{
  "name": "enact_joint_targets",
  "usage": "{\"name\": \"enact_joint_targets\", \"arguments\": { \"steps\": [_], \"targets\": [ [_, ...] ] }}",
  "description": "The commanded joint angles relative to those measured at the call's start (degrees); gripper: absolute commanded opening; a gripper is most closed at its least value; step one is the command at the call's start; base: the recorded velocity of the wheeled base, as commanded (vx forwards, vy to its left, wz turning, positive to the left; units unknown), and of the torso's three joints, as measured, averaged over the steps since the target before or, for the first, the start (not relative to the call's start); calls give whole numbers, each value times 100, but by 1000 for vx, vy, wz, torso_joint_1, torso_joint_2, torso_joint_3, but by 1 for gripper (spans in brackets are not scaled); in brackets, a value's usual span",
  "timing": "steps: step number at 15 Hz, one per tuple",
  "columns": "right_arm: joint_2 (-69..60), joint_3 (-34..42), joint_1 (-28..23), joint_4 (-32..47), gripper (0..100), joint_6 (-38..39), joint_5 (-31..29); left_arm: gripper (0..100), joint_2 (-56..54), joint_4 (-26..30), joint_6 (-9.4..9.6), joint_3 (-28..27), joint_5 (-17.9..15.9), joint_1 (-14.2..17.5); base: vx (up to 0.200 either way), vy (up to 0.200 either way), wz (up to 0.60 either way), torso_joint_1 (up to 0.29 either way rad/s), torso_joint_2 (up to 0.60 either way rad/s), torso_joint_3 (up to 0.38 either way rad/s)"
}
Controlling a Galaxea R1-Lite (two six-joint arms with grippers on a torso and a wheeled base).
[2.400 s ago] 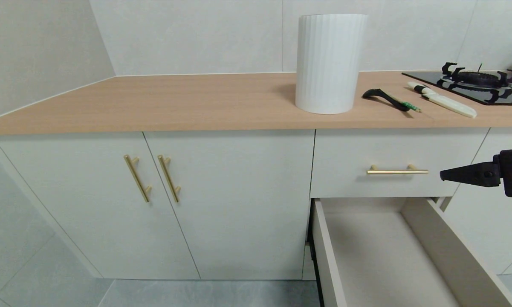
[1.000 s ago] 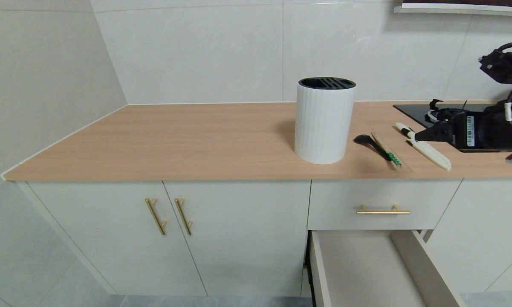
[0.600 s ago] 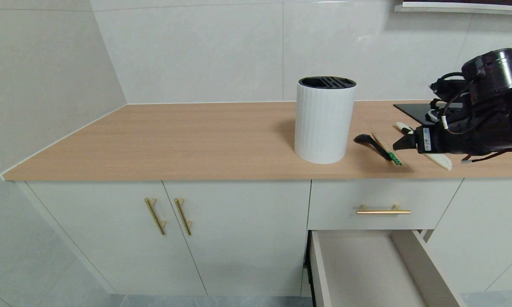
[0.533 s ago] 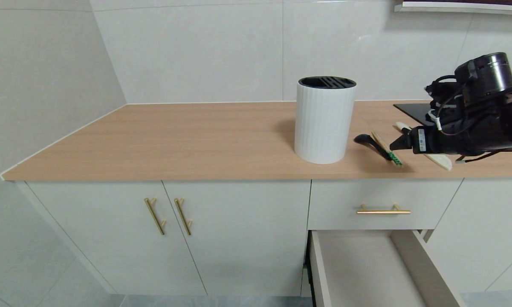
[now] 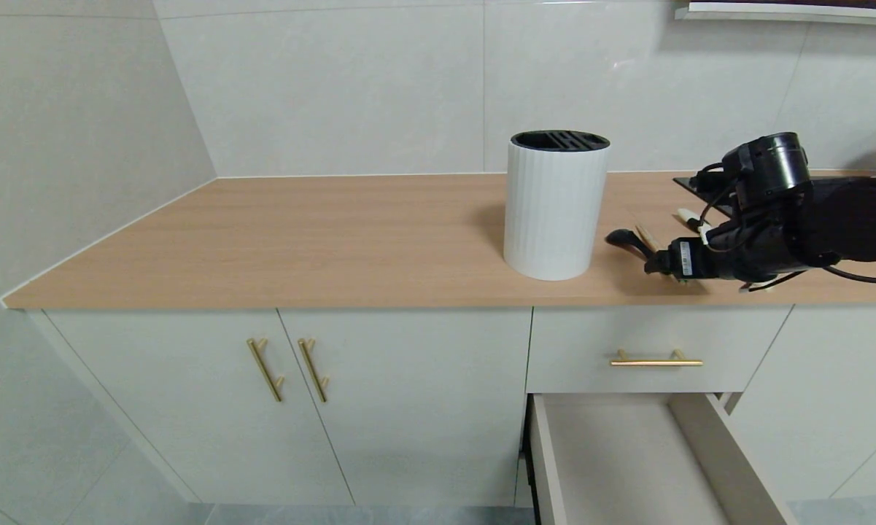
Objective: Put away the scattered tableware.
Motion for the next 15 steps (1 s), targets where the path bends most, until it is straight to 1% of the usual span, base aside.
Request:
{"name": "enact_joint_targets", "arguments": {
  "steps": [1,5,9,10,15],
  "targets": [
    [171,3,0,-45,100,2,-10,100,2,0,3,0,2,2,0,0,0,0,0,0],
    [224,-6,8,-71,100,10,-45,100,2,0,-6,0,2,2,0,0,0,0,0,0],
    [426,-41,0,-282,100,19,-63,100,2,0,-6,0,2,2,0,0,0,0,0,0],
    [426,-41,0,-291,0,19,-63,100,2,0,3,0,2,2,0,0,0,0,0,0],
    [496,-41,0,-300,0,28,-63,100,2,0,-6,0,2,2,0,0,0,0,0,0]
  ]
}}
